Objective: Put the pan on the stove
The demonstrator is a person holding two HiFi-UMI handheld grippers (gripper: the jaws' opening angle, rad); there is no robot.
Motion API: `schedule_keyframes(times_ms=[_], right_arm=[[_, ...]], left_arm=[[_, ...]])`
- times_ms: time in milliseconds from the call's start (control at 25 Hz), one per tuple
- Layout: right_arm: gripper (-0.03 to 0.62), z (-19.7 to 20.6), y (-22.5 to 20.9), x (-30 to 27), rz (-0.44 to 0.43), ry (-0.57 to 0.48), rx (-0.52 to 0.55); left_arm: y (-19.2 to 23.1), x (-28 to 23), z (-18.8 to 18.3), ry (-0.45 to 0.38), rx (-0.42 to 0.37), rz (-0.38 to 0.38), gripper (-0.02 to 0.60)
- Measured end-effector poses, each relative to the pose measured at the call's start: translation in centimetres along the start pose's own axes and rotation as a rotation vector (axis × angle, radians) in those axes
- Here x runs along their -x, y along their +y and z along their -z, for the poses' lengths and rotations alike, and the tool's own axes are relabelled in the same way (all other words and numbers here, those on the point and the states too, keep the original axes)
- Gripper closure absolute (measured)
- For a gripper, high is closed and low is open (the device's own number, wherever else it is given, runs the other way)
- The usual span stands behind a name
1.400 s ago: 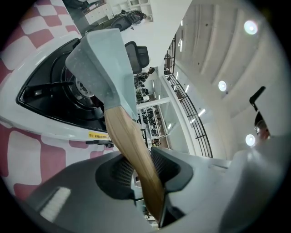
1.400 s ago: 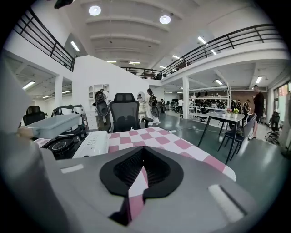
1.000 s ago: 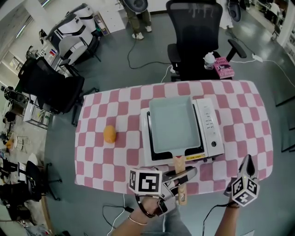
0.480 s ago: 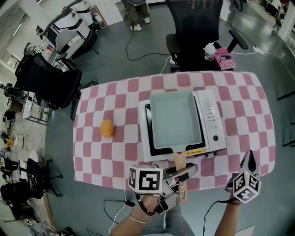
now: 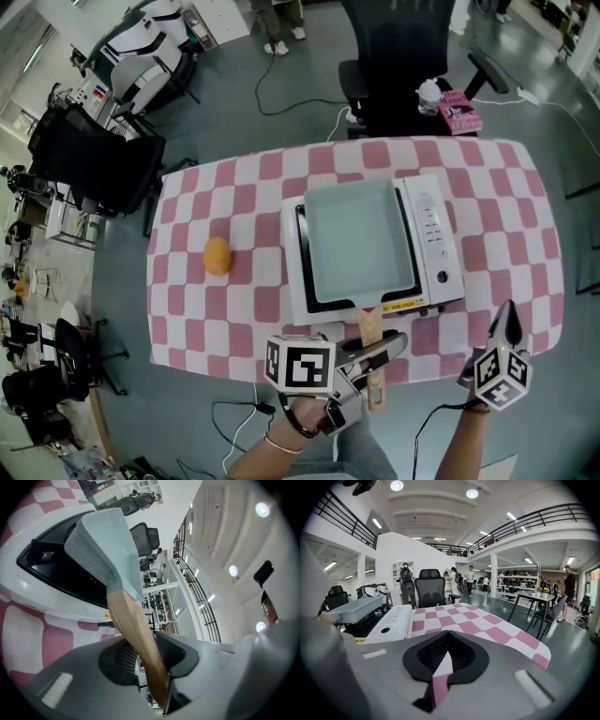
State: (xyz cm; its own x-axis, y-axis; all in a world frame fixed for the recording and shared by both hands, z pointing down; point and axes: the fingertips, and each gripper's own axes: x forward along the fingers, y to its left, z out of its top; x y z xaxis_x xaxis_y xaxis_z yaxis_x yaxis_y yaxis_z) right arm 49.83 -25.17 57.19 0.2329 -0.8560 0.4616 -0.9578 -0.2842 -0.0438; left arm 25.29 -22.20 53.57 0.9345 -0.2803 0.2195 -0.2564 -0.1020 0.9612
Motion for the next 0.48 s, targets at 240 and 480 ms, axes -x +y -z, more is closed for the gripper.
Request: schedule_keyframes(times_ms=[240,480], right_arm=[[0.585,0.1,0.22,0.02,0.001,0.002,0.004],[0.585,0.42,0.4,0.05,0.003,0.01,0.006]], left_arm=[[0.23,0.03,0.14,-0.001,-0.001,0.003,0.471],[0.21,0.02,0.08,0.003,-0.002,0.013,0.469]])
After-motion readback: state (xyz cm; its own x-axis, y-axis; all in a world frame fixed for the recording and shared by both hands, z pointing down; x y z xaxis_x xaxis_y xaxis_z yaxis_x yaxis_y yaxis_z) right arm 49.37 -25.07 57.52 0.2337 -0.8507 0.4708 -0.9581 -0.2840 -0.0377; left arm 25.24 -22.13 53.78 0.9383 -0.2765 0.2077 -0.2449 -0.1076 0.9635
